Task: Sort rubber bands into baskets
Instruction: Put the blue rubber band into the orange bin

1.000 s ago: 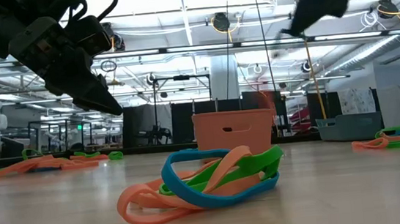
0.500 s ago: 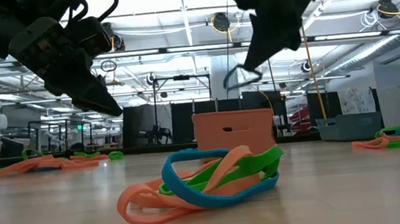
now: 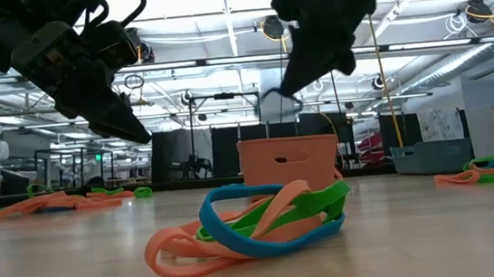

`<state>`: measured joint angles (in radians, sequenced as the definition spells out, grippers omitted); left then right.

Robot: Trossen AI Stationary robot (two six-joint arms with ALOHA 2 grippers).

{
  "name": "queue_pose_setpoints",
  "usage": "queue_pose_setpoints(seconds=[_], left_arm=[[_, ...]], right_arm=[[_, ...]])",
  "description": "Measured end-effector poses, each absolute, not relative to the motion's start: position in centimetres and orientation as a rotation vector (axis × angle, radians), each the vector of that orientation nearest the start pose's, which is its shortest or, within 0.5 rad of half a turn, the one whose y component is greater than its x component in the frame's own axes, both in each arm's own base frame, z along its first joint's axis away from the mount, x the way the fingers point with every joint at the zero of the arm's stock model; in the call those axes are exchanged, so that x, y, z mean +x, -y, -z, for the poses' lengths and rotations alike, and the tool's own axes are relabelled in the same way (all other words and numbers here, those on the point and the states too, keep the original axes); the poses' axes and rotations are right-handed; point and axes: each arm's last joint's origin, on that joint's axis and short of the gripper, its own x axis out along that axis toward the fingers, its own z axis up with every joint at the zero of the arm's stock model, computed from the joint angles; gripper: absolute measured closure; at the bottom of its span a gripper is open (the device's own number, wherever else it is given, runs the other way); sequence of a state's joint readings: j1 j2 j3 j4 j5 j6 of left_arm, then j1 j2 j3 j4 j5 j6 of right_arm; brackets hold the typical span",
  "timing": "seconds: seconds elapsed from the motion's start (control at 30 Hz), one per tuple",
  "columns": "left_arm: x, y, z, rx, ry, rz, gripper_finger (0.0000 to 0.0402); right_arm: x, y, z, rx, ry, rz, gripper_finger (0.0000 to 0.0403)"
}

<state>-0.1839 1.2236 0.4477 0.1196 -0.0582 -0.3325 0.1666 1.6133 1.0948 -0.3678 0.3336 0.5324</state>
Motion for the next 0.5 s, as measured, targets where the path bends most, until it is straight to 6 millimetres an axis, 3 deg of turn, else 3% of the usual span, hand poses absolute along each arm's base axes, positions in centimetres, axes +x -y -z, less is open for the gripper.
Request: queue_pose_setpoints(seconds=[0.27,0.5], left_arm=[[22.0,3.9,-16.4,-0.24,-0.665,0.012,0.024],[22.0,3.9,-16.4,-0.239,-0.666,0.012,0.024]], right_arm=[[35.0,-4.5,-18.9,0.272,-0.838,0.376,0.0395],[35.2,-3.4,-18.4,0.306,-0.864,0.367,0.0343]])
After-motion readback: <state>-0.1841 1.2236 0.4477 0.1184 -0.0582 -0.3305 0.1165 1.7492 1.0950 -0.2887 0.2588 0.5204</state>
